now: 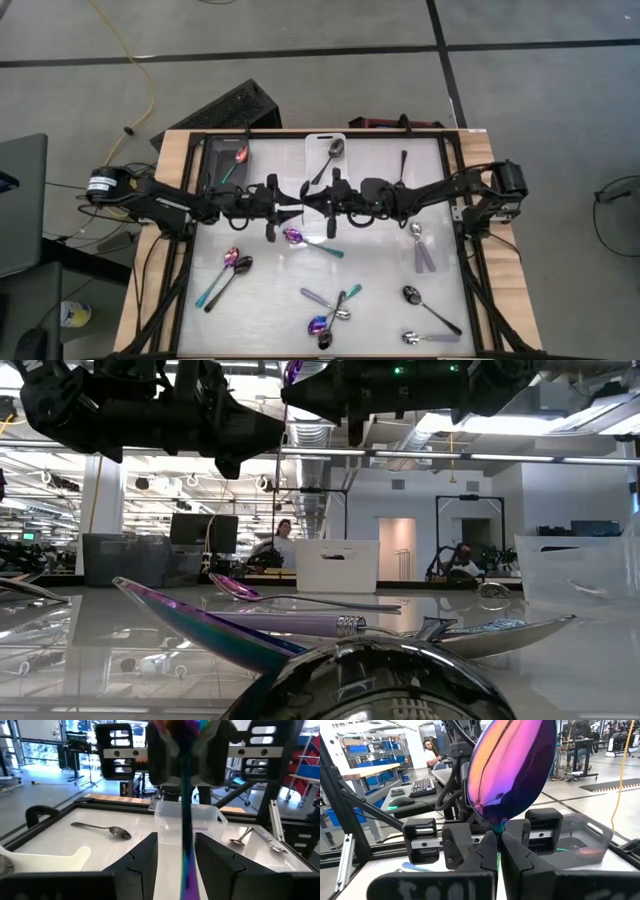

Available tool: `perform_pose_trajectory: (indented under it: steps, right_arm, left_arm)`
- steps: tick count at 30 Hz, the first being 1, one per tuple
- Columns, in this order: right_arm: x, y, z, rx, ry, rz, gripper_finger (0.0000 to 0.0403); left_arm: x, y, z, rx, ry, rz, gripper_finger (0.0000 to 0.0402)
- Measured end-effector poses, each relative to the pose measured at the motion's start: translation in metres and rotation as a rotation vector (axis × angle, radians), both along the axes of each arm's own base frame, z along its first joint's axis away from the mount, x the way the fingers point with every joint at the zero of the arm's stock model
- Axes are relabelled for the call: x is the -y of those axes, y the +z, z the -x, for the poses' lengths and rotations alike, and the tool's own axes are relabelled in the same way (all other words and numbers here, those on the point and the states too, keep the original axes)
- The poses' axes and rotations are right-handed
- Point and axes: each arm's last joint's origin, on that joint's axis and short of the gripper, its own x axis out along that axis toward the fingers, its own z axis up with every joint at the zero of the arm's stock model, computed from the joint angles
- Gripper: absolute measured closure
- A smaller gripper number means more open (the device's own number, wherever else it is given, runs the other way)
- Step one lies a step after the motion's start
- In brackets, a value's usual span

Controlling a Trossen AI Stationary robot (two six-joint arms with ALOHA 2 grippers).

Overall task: Sort silverware by color (type)
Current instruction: Put the blue spoon into the black bin

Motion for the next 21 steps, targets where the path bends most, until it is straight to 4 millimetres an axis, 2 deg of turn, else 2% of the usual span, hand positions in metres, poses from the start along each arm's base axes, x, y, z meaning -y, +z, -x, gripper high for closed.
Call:
perform_pose_trajectory:
  steps: [6,16,21]
  right_arm:
    - [0.0,0.0,0.0,-0.005,-0.002,0.0,0.0377]
    - [0.0,-0.002,0.0,-0.017,-0.002,0.008,0.0376]
    - [0.0,-0.003,0.0,-0.03,-0.004,0.012,0.0376]
  left_arm:
    - [-0.003,0.011,-0.007,0.033,-0.022,0.01,0.0287]
    - [-0.004,0.02,-0.02,-0.027,-0.023,-0.011,0.0291]
    - [-0.004,0.017,-0.02,-0.062,-0.012,-0.005,0.0344]
